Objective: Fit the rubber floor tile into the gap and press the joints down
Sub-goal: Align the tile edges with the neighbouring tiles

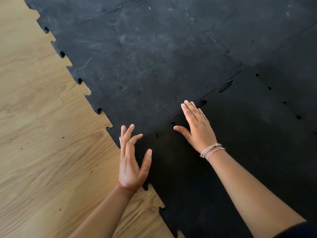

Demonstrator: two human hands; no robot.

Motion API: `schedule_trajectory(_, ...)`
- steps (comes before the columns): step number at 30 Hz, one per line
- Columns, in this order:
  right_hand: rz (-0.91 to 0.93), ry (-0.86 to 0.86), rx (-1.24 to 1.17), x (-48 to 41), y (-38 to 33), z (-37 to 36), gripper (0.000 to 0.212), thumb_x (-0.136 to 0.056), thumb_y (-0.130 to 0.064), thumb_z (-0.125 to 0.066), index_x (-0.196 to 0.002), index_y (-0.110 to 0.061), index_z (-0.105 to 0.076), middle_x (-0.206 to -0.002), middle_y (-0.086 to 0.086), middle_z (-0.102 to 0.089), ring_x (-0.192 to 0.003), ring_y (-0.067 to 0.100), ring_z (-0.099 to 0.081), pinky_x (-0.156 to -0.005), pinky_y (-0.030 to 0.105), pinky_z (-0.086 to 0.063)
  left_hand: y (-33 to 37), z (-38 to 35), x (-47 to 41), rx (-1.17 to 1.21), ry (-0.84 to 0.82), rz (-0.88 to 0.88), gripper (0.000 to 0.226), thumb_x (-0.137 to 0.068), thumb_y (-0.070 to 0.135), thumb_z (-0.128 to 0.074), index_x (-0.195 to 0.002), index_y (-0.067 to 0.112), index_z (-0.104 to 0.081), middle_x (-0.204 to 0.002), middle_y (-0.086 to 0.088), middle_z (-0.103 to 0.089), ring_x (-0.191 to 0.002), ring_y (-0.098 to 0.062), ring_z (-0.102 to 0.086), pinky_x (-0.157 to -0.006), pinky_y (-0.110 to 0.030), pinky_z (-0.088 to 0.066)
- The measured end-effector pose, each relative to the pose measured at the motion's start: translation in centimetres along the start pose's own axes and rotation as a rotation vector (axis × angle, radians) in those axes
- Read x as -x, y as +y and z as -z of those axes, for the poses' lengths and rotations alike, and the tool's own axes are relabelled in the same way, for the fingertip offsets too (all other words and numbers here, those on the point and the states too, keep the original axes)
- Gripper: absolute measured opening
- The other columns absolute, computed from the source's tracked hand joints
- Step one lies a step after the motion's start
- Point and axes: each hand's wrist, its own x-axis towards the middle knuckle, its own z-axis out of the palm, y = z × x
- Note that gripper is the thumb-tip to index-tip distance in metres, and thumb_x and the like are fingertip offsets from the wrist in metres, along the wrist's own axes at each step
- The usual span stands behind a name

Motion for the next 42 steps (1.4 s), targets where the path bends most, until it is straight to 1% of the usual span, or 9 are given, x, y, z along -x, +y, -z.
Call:
schedule_trajectory(4,-0.021,-0.072,0.139,-0.1,-0.3,-0.5,0.083,-0.08,-0.062,-0.007,-0.146,-0.012,-0.012,-0.157,0.006,-0.011,-0.143,0.018,-0.003,-0.113,0.03,-0.001,-0.4,0.1,-0.2,-0.145,-0.097,-0.039,0.048,-0.083,0.032,-0.046,-0.119,0.001,-0.051,-0.143,-0.008,-0.03,-0.14,-0.02,-0.007,-0.111,-0.047,-0.008)
schedule_trajectory(10,0.08,-0.185,0.198,1.3,0.2,0.0,0.075,-0.082,-0.064,-0.004,-0.139,-0.018,0.012,-0.15,0.001,0.015,-0.138,0.019,0.017,-0.115,0.033,0.003,0.6,0.7,0.1,-0.541,-0.289,-0.104,0.056,-0.088,0.037,-0.033,-0.132,0.002,-0.042,-0.145,-0.013,-0.033,-0.139,-0.027,-0.011,-0.117,-0.038,-0.004)
schedule_trajectory(14,0.214,-0.258,0.291,2.4,0.6,0.6,0.08,-0.084,-0.065,-0.004,-0.141,-0.012,0.011,-0.151,0.006,0.016,-0.14,0.023,0.016,-0.114,0.035,0.005,1.3,0.4,0.7,-0.651,-0.434,-0.203,0.057,-0.091,0.038,-0.027,-0.137,0.004,-0.029,-0.146,-0.009,-0.024,-0.139,-0.021,-0.007,-0.111,-0.029,0.001)
schedule_trajectory(19,0.319,-0.387,0.354,1.6,1.4,1.6,0.086,-0.079,-0.069,-0.003,-0.135,-0.011,0.027,-0.146,0.007,0.029,-0.135,0.022,0.028,-0.111,0.032,0.014,1.4,0.1,0.7,-0.685,-0.498,-0.191,0.058,-0.094,0.04,-0.017,-0.136,0.004,-0.034,-0.144,-0.009,-0.029,-0.133,-0.032,-0.027,-0.11,-0.03,-0.005)
schedule_trajectory(25,0.359,-0.608,0.369,-0.7,1.8,3.0,0.087,-0.082,-0.07,-0.013,-0.138,-0.015,0.023,-0.142,-0.002,0.031,-0.135,0.013,0.024,-0.113,0.033,0.006,1.6,0.0,0.6,-0.745,-0.542,-0.188,0.061,-0.09,0.042,-0.025,-0.137,0.003,-0.032,-0.145,-0.01,-0.027,-0.136,-0.032,-0.023,-0.11,-0.03,-0.002)
schedule_trajectory(29,0.38,-0.362,0.273,1.2,2.7,2.0,0.076,-0.088,-0.062,-0.016,-0.141,-0.014,0.012,-0.149,0.001,0.018,-0.138,0.017,0.019,-0.116,0.035,0.0,1.9,-0.8,0.3,-0.804,-0.539,-0.148,0.071,-0.092,0.051,-0.01,-0.138,0.0,-0.027,-0.147,-0.014,-0.024,-0.14,-0.021,-0.002,-0.111,-0.031,0.001)
schedule_trajectory(33,0.04,-0.083,0.21,1.7,5.1,1.9,0.078,-0.088,-0.062,-0.014,-0.143,-0.01,0.004,-0.153,0.006,0.008,-0.141,0.022,0.009,-0.115,0.033,-0.001,3.5,-3.0,-1.9,-0.835,-0.566,-0.238,0.074,-0.093,0.05,-0.005,-0.133,-0.003,-0.037,-0.142,-0.019,-0.036,-0.136,-0.031,-0.025,-0.109,-0.033,-0.004)
schedule_trajectory(38,0.009,-0.141,0.3,-0.1,8.3,3.2,0.08,-0.084,-0.066,-0.002,-0.14,-0.011,0.013,-0.153,0.007,0.014,-0.14,0.019,0.017,-0.117,0.033,0.001,5.1,-6.4,-5.7,-0.846,-0.621,-0.505,0.065,-0.092,0.048,-0.013,-0.137,0.005,-0.032,-0.146,-0.013,-0.031,-0.134,-0.028,-0.027,-0.108,-0.039,-0.006)
schedule_trajectory(42,0.03,-0.223,0.333,-1.1,8.3,3.5,0.084,-0.082,-0.067,-0.003,-0.142,-0.01,0.012,-0.156,0.01,0.009,-0.141,0.019,0.014,-0.114,0.032,0.003,4.8,-7.4,-6.3,-0.833,-0.647,-0.522,0.066,-0.093,0.048,-0.012,-0.136,0.004,-0.035,-0.145,-0.014,-0.033,-0.134,-0.028,-0.03,-0.106,-0.037,-0.013)
